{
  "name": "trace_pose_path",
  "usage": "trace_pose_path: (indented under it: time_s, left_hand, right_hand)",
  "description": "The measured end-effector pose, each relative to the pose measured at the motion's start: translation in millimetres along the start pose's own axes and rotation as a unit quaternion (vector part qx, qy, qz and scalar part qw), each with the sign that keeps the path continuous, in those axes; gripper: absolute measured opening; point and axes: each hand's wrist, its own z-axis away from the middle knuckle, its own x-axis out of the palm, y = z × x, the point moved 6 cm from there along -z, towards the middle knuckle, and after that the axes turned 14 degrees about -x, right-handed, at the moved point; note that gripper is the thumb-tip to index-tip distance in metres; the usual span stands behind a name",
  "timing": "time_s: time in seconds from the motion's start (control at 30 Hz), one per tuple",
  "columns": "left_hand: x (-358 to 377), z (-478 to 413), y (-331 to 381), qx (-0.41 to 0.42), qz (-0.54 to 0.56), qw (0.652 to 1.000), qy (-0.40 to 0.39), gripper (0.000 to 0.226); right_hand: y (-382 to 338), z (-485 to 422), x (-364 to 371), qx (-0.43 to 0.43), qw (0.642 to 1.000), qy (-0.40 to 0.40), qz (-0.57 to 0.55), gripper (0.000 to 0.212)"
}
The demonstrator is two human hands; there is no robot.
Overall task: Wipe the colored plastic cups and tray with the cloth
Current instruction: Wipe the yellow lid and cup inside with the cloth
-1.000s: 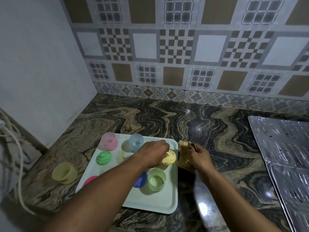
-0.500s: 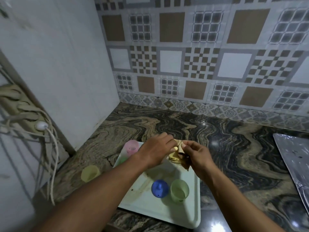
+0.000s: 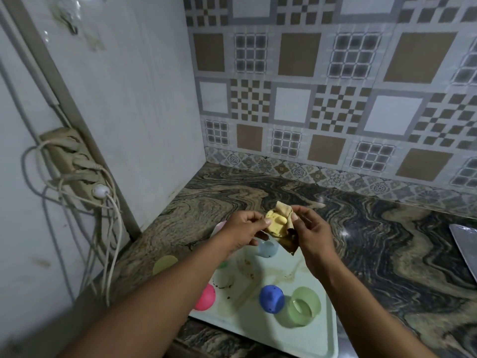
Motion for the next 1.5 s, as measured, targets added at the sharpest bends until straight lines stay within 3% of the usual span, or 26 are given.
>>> trace_pose_path:
  time_s: [0.13, 0.23, 0.33, 0.43, 0.53, 0.63, 0.67, 0.77, 0.83, 0.9, 1.0, 1.1, 1.27, 1.5]
  left_hand:
    - [-6.6, -2.0, 4.5, 0.013, 0.032, 0.999, -0.024, 0.006]
    - [-1.2, -1.5, 9.4, 0.005, 0.096, 0.993, -0.065, 0.006]
    - [0.1, -2.2, 11.7, -0.002, 0.119, 0.99, -0.074, 0.006]
    - [-7.3, -3.4, 13.1, -0.009, 0.144, 0.987, -0.064, 0.005]
    - [-8.7, -5.4, 13.7, -0.014, 0.156, 0.985, -0.067, 0.005]
    - [-3.7, -5.6, 16.8, -0.013, 0.149, 0.985, -0.079, 0.006]
    - [-2.7, -4.5, 18.9, -0.012, 0.151, 0.985, -0.086, 0.008]
    - [-4.3, -1.7, 24.3, -0.009, 0.16, 0.982, -0.096, 0.015]
    - [-4.0, -1.1, 27.0, -0.003, 0.173, 0.981, -0.093, 0.012]
    - [-1.2, -1.6, 28.9, 0.009, 0.185, 0.978, -0.095, 0.014]
    - [4.7, -0.8, 26.3, 0.018, 0.15, 0.985, -0.081, 0.012]
    - [2.6, -1.2, 20.2, 0.005, 0.066, 0.996, -0.067, 0.01]
    - [-8.4, -4.6, 29.6, -0.058, 0.038, 0.993, -0.094, 0.06]
    - [-15.9, -6.6, 70.4, 0.006, -0.071, 0.996, -0.063, 0.03]
  right_hand:
    - [-6.5, 1.3, 8.8, -0.028, 1.0, -0.006, 0.012, 0.021]
    - [-2.2, -1.3, 6.1, -0.06, 0.995, 0.014, 0.082, 0.021]
    - [1.6, -5.3, -13.6, -0.089, 0.964, 0.097, 0.233, 0.019]
    - [-4.5, -5.7, -37.5, -0.09, 0.95, 0.167, 0.25, 0.02]
    - [-22.5, -2.0, -19.3, -0.178, 0.953, 0.077, 0.233, 0.032]
    - [-21.7, 1.1, 4.5, -0.25, 0.92, -0.011, 0.301, 0.032]
    - [-17.7, -1.4, 4.7, -0.224, 0.93, -0.003, 0.293, 0.029]
    - [-7.2, -8.1, -3.3, -0.074, 0.988, 0.056, 0.12, 0.025]
    - [-8.4, -8.2, -1.6, -0.013, 0.998, 0.063, 0.011, 0.023]
    - [-13.2, -6.1, 6.6, -0.009, 0.999, 0.029, -0.03, 0.021]
    - [-20.0, -4.0, 9.3, -0.039, 0.999, 0.013, -0.002, 0.018]
    - [-28.2, -7.0, 6.5, -0.025, 0.999, 0.003, -0.044, 0.017]
    - [-37.5, -14.6, 2.7, -0.024, 0.994, -0.101, 0.034, 0.02]
    - [-42.5, -12.7, 9.5, -0.05, 0.99, -0.107, 0.077, 0.019]
